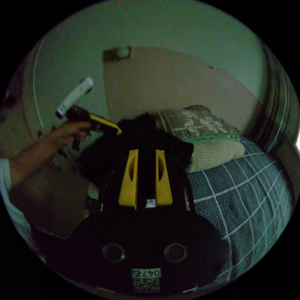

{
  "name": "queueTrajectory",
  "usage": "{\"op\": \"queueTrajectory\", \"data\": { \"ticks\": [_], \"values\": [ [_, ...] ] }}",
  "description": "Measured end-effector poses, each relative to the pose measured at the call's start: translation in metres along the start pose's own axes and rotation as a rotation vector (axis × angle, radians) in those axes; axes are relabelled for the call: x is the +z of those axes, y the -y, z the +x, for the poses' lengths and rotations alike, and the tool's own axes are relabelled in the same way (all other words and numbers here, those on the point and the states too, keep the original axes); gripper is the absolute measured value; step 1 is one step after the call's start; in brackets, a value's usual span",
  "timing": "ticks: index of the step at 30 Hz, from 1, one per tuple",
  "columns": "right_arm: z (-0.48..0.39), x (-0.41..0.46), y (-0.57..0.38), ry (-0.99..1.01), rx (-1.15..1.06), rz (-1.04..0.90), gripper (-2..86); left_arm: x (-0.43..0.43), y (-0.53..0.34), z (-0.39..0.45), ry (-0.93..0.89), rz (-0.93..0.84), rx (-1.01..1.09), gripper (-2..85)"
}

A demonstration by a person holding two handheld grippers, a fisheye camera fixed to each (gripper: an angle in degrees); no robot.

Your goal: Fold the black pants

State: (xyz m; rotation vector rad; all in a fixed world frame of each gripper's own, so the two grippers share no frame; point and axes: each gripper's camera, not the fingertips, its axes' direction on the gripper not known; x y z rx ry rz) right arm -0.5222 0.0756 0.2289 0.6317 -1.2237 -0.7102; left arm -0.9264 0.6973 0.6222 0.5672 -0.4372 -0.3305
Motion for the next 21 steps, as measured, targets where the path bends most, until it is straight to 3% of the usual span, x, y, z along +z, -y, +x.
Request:
{"op": "queueTrajectory", "data": {
  "ticks": [3,8,12,14,16,18,21],
  "values": [
    [-0.014,-0.121,-0.008,-0.041,0.044,0.131,1.8,-0.058,-0.032,0.041,-0.091,0.110,0.085,-1.0],
    [-0.094,-0.282,-0.079,-0.235,0.049,-0.023,-1.0,-0.111,-0.139,0.199,-0.318,0.110,0.522,-1.0],
    [-0.182,-0.402,-0.169,-0.417,0.139,-0.123,-1.2,-0.104,-0.228,0.324,-0.409,0.066,0.669,-1.0],
    [-0.215,-0.453,-0.203,-0.560,0.186,-0.186,-1.2,-0.092,-0.280,0.399,-0.480,-0.054,0.685,-1.0],
    [-0.253,-0.518,-0.239,-0.766,0.152,-0.343,-1.2,-0.091,-0.315,0.450,-0.487,-0.108,0.687,-1.0],
    [-0.272,-0.575,-0.261,-0.852,0.196,-0.382,-1.1,-0.095,-0.348,0.502,-0.465,-0.153,0.767,-1.0],
    [-0.285,-0.681,-0.297,-0.789,0.413,-0.248,-0.2,-0.106,-0.395,0.585,-0.401,-0.215,0.956,-1.0]
  ]
}}
